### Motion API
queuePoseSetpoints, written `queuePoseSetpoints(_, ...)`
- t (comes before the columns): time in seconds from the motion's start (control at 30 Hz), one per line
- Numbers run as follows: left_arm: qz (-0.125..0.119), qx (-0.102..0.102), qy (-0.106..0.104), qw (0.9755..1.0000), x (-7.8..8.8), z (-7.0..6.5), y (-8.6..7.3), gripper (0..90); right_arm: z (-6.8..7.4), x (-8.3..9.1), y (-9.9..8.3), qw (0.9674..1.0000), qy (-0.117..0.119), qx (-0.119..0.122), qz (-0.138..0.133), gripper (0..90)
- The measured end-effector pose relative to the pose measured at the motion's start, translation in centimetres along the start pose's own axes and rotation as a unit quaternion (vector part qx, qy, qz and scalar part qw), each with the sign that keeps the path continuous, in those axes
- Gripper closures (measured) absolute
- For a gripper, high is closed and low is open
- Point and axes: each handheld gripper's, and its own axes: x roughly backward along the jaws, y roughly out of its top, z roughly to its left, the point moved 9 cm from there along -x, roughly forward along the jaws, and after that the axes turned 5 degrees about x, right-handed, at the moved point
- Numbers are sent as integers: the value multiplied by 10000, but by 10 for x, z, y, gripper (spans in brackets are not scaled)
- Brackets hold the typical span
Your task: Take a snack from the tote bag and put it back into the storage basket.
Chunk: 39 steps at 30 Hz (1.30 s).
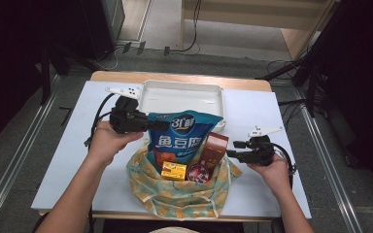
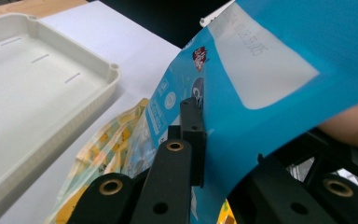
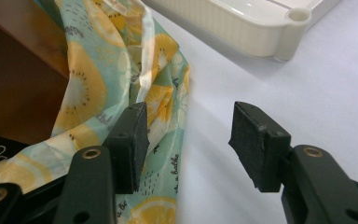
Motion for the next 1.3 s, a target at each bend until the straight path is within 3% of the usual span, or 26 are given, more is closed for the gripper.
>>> queuePoseSetpoints(0.1, -97, -31, -1, 9999, 0, -4, 7, 894, -1, 0, 0, 10000, -9, -11, -1, 477)
queuePoseSetpoints(0.7, -134, -166, 61, 9998, 5, -20, 40, 894, 1, -1, -1, 10000, 14, 9, 25, 477)
queuePoseSetpoints(0.9, -167, -289, 145, 9993, 10, -27, 55, 894, 1, -1, -1, 10000, 22, 9, 23, 477)
queuePoseSetpoints(1.17, -296, -372, 96, 9988, 22, -33, 72, 893, 2, -1, 0, 10000, 35, 22, 9, 476)
queuePoseSetpoints(1.3, -295, -431, 208, 9984, 28, -34, 78, 893, 3, -1, 0, 10000, 49, 18, 16, 475)
